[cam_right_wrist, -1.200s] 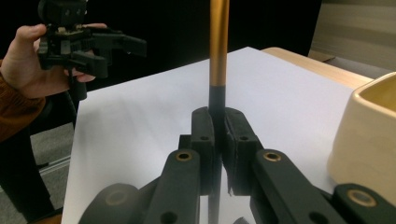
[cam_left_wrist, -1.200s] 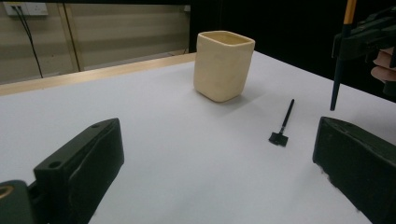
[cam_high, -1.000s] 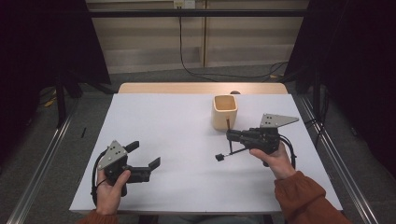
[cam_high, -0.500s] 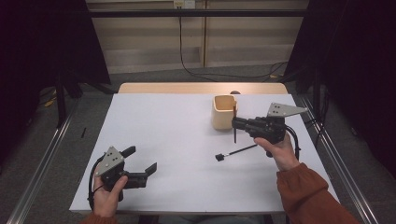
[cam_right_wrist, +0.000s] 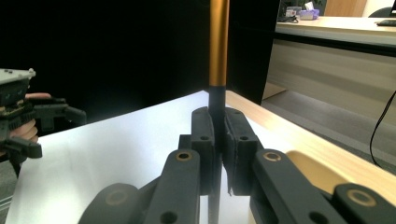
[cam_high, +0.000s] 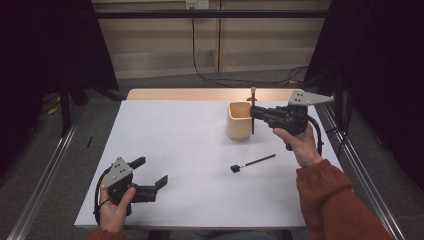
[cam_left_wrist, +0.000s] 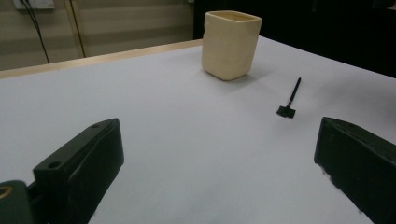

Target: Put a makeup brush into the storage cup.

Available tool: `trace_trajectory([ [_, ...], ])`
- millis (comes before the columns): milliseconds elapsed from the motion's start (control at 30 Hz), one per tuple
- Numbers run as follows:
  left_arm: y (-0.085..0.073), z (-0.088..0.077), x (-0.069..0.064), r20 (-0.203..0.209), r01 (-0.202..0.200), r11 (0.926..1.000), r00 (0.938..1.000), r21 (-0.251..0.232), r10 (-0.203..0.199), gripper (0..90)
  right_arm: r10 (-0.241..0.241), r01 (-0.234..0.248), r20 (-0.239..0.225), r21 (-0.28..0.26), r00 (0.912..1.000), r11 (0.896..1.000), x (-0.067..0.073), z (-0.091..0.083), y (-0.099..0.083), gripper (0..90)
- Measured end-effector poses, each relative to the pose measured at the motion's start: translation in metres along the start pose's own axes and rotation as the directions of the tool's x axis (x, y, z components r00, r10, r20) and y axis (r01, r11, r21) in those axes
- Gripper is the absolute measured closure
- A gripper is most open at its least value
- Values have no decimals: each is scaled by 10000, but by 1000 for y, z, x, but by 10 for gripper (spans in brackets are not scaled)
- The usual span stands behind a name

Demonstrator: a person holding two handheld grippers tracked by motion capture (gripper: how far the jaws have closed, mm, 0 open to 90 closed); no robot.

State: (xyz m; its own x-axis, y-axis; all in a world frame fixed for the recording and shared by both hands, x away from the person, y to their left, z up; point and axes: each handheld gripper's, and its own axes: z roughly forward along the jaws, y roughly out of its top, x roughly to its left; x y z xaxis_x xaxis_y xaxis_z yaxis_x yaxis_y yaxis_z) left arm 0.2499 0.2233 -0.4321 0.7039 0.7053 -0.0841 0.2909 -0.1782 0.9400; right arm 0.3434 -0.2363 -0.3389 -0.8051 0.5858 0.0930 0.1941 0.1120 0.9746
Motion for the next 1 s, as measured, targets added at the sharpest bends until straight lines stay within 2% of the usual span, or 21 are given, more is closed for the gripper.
trace_trajectory([
  [167, 0, 0, -1, 64, -56, 10000, 10000, -19, 56, 11, 39, -37, 148, -110, 9999, 9999, -10, 3, 10, 834],
  [200, 0, 0, 0, 9, -84, 10000, 10000, -21, 84, 11, 137, -131, 300, -186, 9995, 9997, -15, 6, 13, 834],
  [633, 1, -2, 2, 52, 34, 10000, 10000, -83, -33, 15, 232, -229, 777, -42, 9967, 9997, -32, 29, 16, 834],
  [733, 0, -3, 4, 30, -20, 9999, 10000, -132, 20, 15, 411, -407, 961, -60, 9945, 9992, -39, 36, 16, 833],
  [1000, 0, -3, 4, 54, -102, 9999, 9999, -58, 102, 16, 474, -482, 1333, 27, 9899, 9988, -53, 49, 17, 833],
])
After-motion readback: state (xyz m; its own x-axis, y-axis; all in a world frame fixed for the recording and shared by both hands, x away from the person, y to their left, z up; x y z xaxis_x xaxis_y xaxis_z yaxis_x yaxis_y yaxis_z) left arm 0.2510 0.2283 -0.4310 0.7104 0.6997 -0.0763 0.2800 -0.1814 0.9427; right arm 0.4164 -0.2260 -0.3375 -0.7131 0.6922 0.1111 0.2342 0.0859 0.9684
